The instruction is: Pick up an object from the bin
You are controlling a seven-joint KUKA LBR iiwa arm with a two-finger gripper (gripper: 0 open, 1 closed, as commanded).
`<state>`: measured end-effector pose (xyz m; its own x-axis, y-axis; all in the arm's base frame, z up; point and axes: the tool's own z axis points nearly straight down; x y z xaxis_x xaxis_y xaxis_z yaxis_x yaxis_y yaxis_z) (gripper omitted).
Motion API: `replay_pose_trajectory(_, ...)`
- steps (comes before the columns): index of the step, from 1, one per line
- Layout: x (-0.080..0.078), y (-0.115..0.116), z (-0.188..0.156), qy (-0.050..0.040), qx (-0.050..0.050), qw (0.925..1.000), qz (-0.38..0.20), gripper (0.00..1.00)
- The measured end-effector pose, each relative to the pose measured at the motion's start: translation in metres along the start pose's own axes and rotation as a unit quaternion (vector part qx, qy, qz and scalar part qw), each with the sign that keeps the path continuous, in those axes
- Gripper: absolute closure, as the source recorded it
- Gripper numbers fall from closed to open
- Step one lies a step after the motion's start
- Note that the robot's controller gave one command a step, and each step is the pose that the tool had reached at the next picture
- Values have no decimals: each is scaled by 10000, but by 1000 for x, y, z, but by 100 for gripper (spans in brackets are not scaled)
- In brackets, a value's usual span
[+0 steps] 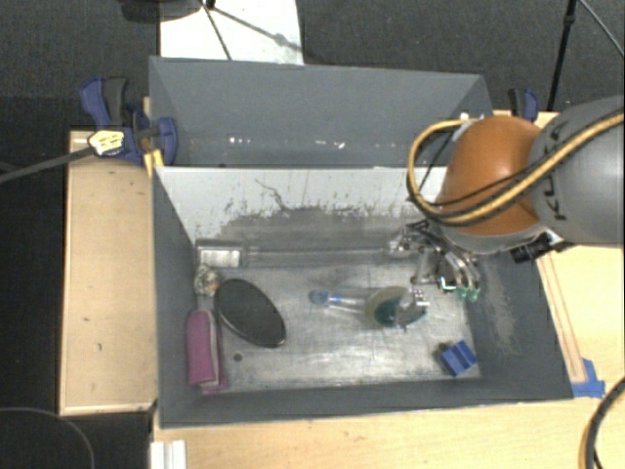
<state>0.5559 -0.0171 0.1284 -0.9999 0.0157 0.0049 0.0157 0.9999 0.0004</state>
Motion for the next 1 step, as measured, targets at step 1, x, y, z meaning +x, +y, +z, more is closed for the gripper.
replay_pose_trajectory(1,2,-39,39,-18,6,9976,-695,0)
